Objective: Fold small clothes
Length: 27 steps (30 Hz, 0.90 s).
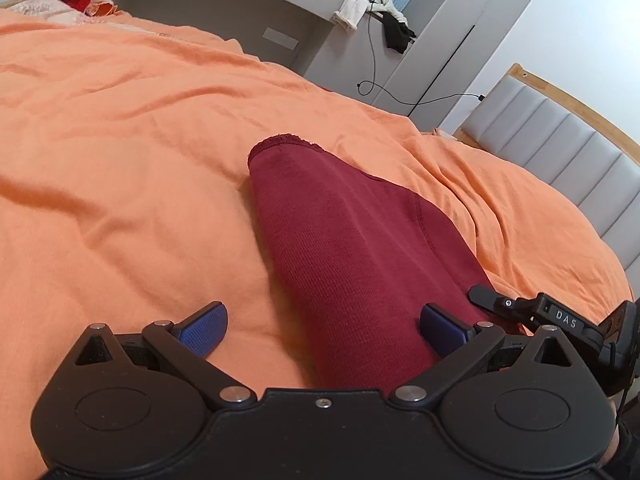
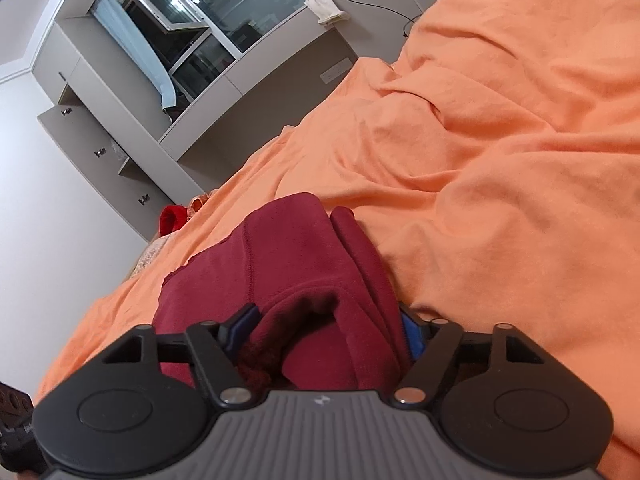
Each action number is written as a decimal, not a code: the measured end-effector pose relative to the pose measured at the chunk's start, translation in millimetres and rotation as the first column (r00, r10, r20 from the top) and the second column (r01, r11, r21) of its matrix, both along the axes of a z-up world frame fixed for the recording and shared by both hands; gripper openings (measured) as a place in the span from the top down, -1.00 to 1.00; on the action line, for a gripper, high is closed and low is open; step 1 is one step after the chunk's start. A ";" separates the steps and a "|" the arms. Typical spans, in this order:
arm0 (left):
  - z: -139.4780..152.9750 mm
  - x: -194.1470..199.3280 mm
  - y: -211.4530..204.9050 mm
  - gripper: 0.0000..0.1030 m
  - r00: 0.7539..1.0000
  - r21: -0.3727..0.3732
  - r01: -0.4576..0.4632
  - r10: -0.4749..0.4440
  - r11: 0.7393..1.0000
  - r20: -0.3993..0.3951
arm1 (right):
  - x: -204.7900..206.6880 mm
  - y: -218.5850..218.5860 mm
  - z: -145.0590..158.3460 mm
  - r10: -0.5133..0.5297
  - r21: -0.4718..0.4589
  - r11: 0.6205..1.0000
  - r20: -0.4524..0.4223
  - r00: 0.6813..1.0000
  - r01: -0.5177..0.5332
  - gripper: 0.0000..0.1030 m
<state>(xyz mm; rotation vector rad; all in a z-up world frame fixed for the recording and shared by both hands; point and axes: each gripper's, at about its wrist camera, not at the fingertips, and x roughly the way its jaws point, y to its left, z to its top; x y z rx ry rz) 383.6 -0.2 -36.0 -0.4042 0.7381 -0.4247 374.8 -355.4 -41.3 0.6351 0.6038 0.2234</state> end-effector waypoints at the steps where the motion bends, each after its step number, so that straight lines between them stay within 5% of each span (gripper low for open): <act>1: 0.2 1.1 -0.4 -0.99 1.000 -0.002 -0.002 0.002 1.000 -0.008 | -0.6 1.2 1.0 0.001 -0.008 1.000 0.003 1.000 -0.001 -0.39; 10: 6.5 10.0 -13.8 -0.84 0.997 0.005 -0.007 0.007 1.000 -0.081 | -2.7 4.3 5.8 0.013 -0.031 0.999 0.014 1.000 -0.013 -0.18; 17: 6.0 9.9 -20.0 -0.20 0.997 -0.044 0.020 -0.024 0.999 -0.079 | -6.7 8.5 9.4 0.012 -0.067 0.998 0.029 1.000 -0.010 -0.09; 27: 35.0 8.8 -33.4 0.51 0.999 0.061 0.046 -0.046 0.997 0.011 | -17.3 31.2 38.9 0.045 -0.214 0.977 0.136 0.990 -0.015 0.43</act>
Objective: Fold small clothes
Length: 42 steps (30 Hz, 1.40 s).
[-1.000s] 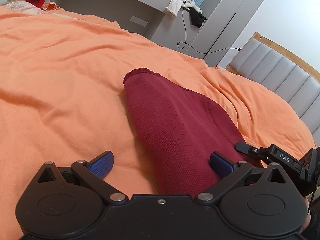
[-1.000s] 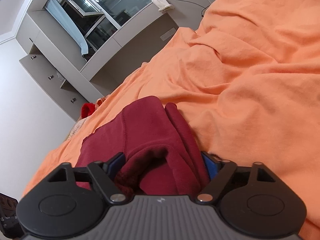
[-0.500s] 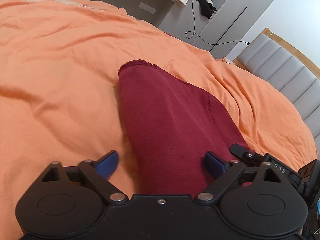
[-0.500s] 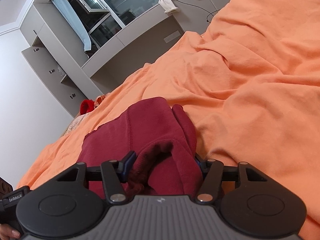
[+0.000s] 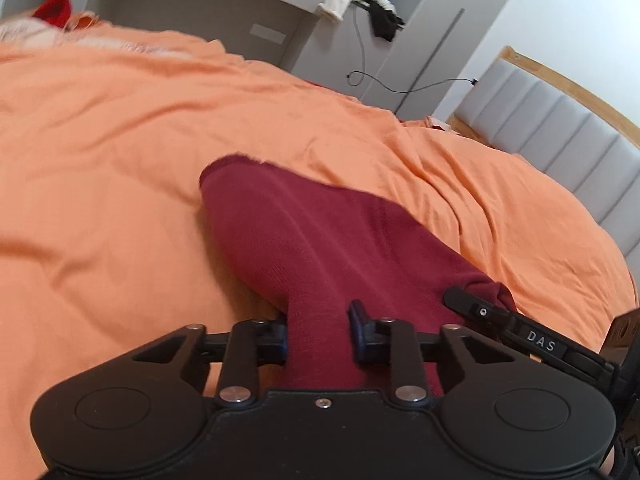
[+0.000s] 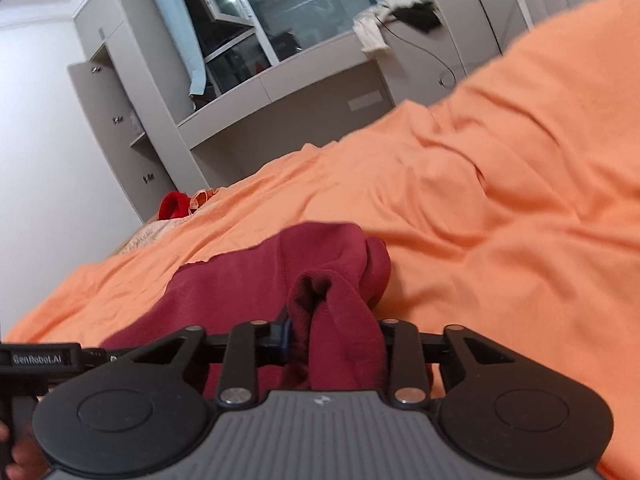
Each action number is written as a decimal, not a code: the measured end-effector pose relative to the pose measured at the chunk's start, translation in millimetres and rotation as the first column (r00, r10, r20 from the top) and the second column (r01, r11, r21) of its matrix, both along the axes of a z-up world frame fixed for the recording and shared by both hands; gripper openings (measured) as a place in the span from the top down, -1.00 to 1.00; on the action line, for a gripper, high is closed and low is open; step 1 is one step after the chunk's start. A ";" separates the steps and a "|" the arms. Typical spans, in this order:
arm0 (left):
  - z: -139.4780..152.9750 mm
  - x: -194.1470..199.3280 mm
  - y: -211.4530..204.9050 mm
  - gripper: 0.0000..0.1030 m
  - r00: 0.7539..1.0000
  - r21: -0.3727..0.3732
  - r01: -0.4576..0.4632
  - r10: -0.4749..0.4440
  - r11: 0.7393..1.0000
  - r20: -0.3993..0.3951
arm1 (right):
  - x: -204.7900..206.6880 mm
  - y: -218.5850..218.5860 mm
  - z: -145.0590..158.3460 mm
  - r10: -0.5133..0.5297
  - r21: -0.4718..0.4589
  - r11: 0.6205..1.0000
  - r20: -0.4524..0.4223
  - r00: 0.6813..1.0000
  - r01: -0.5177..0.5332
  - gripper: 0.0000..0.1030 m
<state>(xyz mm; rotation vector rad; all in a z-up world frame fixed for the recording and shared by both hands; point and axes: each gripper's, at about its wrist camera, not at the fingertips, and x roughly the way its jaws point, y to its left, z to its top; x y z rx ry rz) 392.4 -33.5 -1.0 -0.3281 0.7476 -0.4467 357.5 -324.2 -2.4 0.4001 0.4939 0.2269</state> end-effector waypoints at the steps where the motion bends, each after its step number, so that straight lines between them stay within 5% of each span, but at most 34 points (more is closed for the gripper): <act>1: 4.8 0.3 0.0 0.54 1.000 0.002 0.003 -0.003 1.000 0.013 | 0.6 2.2 3.7 0.004 0.006 1.000 0.009 1.000 -0.004 0.44; 8: 35.4 -8.2 -1.6 0.61 0.982 0.082 -0.023 0.008 0.996 0.187 | 2.6 30.1 26.5 0.029 -0.010 1.000 0.103 0.994 -0.028 0.50; 17: 50.7 -21.2 27.6 0.60 0.918 0.163 -0.158 0.083 0.974 0.388 | 20.0 95.4 39.7 0.113 -0.156 0.985 0.271 0.956 -0.072 0.51; 21: 49.3 -22.9 38.3 0.55 0.887 0.186 -0.222 0.119 0.957 0.446 | 26.3 114.2 33.8 0.144 -0.181 0.979 0.258 0.955 -0.098 0.50; 28: 17.7 -17.9 39.7 0.41 0.930 0.351 -0.224 0.093 0.909 0.355 | 38.3 104.0 12.2 0.113 -0.134 0.986 0.107 0.988 -0.098 0.44; 37: 12.6 -23.0 44.1 0.25 0.942 0.361 -0.239 0.125 0.901 0.312 | 31.3 94.1 2.9 0.107 -0.141 0.985 0.051 0.993 -0.098 0.06; 40: 12.8 -22.0 44.0 -0.01 0.943 0.360 -0.255 0.150 0.897 0.296 | 31.8 91.6 3.5 0.098 -0.138 0.986 0.045 0.994 -0.091 -0.18; 42: 13.7 -23.6 45.9 -0.46 0.941 0.354 -0.280 0.181 0.892 0.287 | 30.5 88.7 2.9 0.087 -0.134 0.988 0.039 0.995 -0.081 -0.53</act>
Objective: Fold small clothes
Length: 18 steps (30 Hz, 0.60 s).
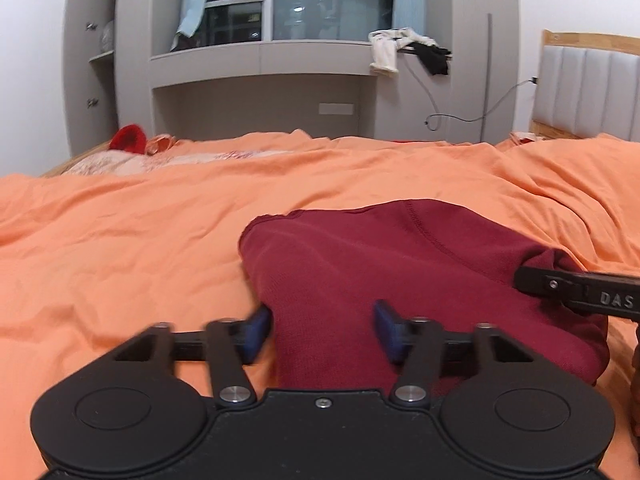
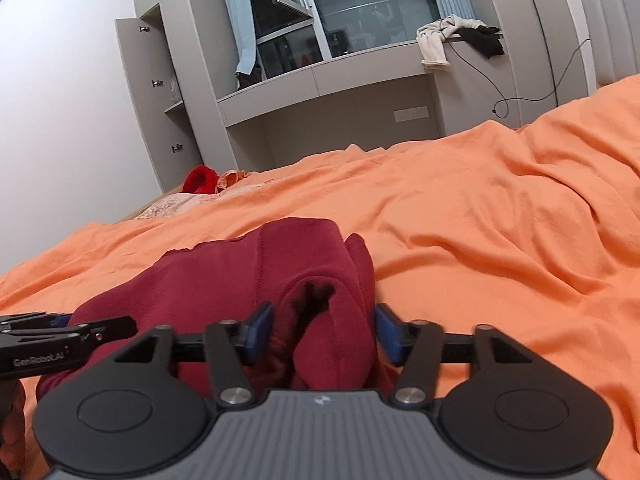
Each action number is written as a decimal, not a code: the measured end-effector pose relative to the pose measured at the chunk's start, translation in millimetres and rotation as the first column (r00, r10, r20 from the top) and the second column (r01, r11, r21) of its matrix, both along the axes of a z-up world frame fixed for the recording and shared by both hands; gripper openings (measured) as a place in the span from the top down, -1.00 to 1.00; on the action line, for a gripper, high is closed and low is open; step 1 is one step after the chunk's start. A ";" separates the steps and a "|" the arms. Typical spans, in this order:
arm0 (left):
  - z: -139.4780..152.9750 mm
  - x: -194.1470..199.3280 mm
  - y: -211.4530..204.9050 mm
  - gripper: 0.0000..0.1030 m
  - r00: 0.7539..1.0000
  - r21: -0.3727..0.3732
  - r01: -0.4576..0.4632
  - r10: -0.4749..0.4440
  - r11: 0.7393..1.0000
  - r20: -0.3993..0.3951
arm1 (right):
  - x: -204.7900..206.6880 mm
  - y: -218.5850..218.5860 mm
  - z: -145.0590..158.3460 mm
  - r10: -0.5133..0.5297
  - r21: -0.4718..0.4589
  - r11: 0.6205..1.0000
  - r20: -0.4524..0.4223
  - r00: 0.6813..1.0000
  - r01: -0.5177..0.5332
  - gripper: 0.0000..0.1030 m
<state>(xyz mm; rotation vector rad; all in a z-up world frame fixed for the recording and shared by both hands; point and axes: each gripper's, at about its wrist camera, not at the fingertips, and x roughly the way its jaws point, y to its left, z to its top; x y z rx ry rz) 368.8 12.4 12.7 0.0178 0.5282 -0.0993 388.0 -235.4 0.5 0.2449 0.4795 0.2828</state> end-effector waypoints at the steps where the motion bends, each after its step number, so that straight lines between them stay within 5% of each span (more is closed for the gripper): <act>1: 0.5 -1.2 -0.1 -0.54 1.000 0.003 -0.019 0.019 1.000 0.002 | -0.3 -1.9 -0.7 -0.004 0.004 1.000 -0.004 1.000 0.004 -0.61; 8: 2.4 -0.9 8.3 -0.96 0.997 -0.008 -0.071 0.071 0.997 0.009 | -4.7 -7.3 0.9 -0.032 0.022 0.999 0.004 0.999 0.032 -0.98; 18: 16.6 -29.2 8.0 -0.99 0.988 -0.062 -0.123 0.128 0.990 0.090 | -40.7 -12.3 20.3 -0.030 -0.009 0.999 0.130 0.991 0.031 -0.99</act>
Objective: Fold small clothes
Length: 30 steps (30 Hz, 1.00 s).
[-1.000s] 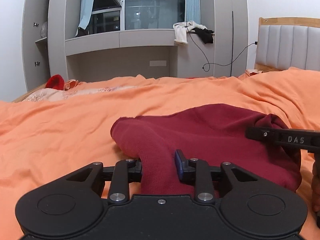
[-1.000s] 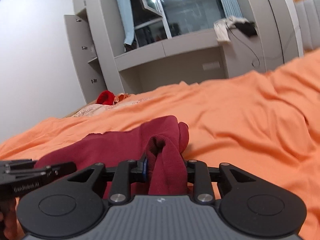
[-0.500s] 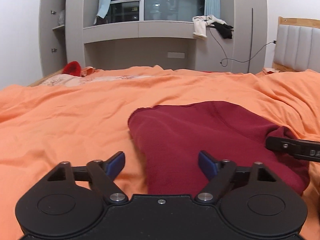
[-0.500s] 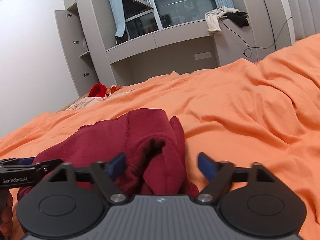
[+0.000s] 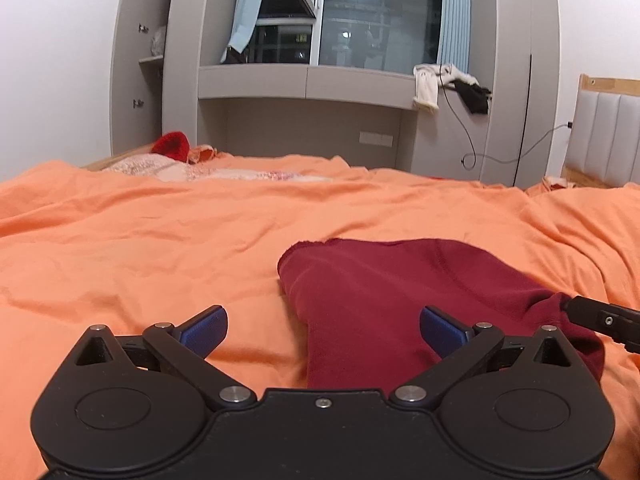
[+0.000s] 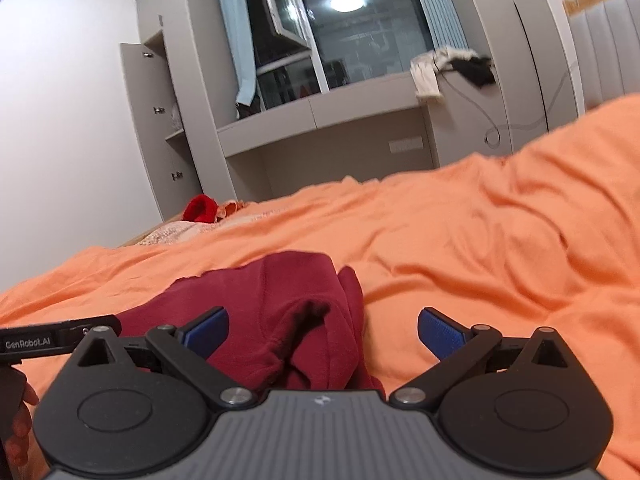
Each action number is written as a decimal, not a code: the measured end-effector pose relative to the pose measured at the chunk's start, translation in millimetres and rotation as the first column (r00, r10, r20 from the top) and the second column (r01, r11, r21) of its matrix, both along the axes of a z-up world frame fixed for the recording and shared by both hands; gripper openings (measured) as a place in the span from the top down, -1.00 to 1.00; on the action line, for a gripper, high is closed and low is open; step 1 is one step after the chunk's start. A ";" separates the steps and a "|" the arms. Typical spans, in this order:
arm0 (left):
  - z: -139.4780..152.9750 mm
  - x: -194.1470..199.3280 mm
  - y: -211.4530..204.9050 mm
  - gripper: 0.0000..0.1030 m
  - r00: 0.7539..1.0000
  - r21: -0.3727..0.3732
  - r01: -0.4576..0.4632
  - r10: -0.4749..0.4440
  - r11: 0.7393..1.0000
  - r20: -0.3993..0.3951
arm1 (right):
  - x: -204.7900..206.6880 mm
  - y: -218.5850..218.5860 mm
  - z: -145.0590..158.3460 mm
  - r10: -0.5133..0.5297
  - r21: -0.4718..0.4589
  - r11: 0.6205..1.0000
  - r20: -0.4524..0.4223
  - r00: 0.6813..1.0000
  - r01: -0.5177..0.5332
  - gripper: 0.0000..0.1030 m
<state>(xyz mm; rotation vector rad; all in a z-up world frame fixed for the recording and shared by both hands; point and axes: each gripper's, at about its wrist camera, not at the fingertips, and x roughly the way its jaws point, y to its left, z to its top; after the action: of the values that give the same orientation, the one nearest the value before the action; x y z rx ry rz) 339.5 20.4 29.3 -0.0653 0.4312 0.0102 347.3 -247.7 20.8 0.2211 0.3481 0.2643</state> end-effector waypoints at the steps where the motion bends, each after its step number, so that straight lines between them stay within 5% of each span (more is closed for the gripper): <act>1: 1.2 -4.8 -0.6 -0.99 1.000 0.001 -0.009 0.009 1.000 0.017 | -5.6 -0.2 2.2 -0.003 -0.007 1.000 0.016 1.000 0.003 -0.99; 9: 15.7 -55.2 -0.2 -0.99 0.974 -0.011 -0.102 0.102 0.995 0.201 | -51.1 -7.1 17.0 -0.054 -0.026 0.998 0.159 0.986 0.059 -1.00; 14: 18.8 -85.2 1.1 -0.99 0.956 -0.049 -0.116 0.124 0.992 0.264 | -74.8 -13.6 18.8 -0.081 0.010 0.997 0.177 0.981 0.080 -1.00; 30: 3.2 -168.9 -28.3 -0.99 0.926 0.060 -0.030 0.005 0.998 0.379 | -160.0 -15.1 23.5 -0.093 -0.045 0.993 0.321 0.943 0.113 -1.00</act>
<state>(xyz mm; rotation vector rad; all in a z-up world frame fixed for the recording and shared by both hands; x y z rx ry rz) 170.6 -8.0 32.5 -0.0062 0.0423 0.0288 187.2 -262.8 44.4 0.1313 0.0238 0.1814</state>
